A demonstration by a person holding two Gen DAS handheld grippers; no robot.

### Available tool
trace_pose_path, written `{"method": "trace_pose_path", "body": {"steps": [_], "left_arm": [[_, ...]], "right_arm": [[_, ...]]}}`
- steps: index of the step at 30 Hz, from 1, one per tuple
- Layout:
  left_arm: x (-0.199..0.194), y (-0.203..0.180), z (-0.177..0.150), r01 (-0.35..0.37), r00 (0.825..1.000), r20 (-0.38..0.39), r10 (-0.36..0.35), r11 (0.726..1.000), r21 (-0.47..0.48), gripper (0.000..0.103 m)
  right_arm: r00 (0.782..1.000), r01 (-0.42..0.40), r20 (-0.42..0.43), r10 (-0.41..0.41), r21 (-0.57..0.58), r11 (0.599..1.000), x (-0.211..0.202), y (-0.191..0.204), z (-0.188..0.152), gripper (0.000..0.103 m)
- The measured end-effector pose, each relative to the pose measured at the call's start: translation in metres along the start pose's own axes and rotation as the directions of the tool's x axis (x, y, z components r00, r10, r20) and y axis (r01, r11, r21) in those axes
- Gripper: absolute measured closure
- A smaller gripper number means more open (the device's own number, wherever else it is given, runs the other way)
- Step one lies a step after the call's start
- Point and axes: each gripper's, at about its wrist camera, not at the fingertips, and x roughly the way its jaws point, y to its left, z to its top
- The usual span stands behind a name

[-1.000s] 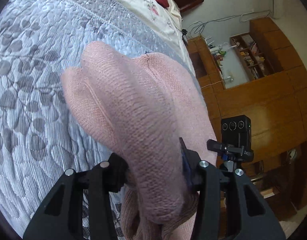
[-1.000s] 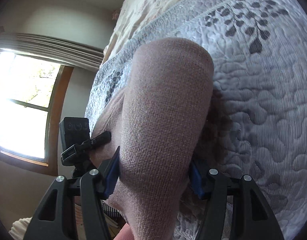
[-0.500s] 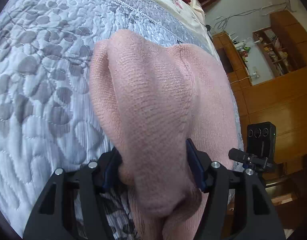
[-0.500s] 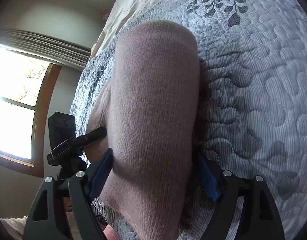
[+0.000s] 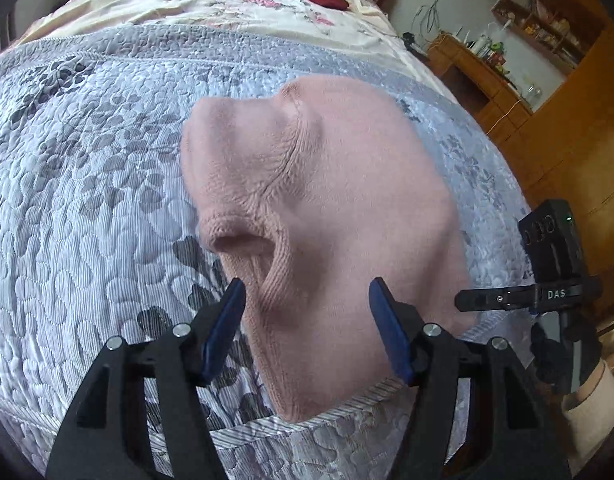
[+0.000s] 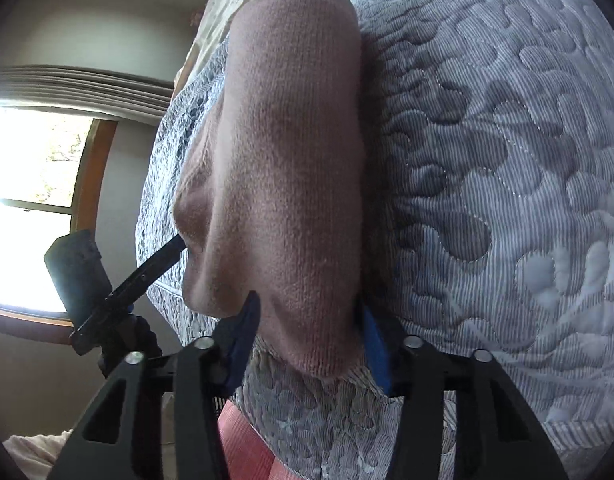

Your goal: Fold small clothes

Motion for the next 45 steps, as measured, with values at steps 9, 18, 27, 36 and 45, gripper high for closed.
{"method": "trace_pose_path", "body": {"steps": [9,18,27,36,45], "left_arm": [[0.024,0.045,-0.02,-0.038,0.995,-0.098,0.029,0.995,-0.097,0.044],[0.012,0.047,-0.025,-0.05,0.994,-0.105,0.038,0.992,-0.113,0.042],[-0.058,0.01,-0.039,-0.157,0.987,-0.04,0.154,0.985,-0.076,0.029],[-0.103,-0.032,-0.068,-0.226,0.974,-0.007,0.226,0.971,-0.078,0.022],[-0.137,-0.051,-0.087,-0.262,0.964,0.031,0.266,0.962,-0.081,0.015]], "right_arm": [[0.995,0.095,0.001,-0.095,-0.024,0.995,0.004,-0.001,-0.006,0.078],[0.991,0.132,0.041,-0.131,-0.016,0.991,-0.007,-0.002,-0.019,0.066],[0.919,0.368,0.189,-0.347,-0.088,0.926,-0.061,0.047,-0.06,0.019],[0.834,0.522,0.283,-0.474,-0.122,0.844,-0.087,0.092,-0.11,0.014],[0.808,0.551,0.333,-0.486,-0.137,0.823,-0.096,0.129,-0.14,0.007]]}}
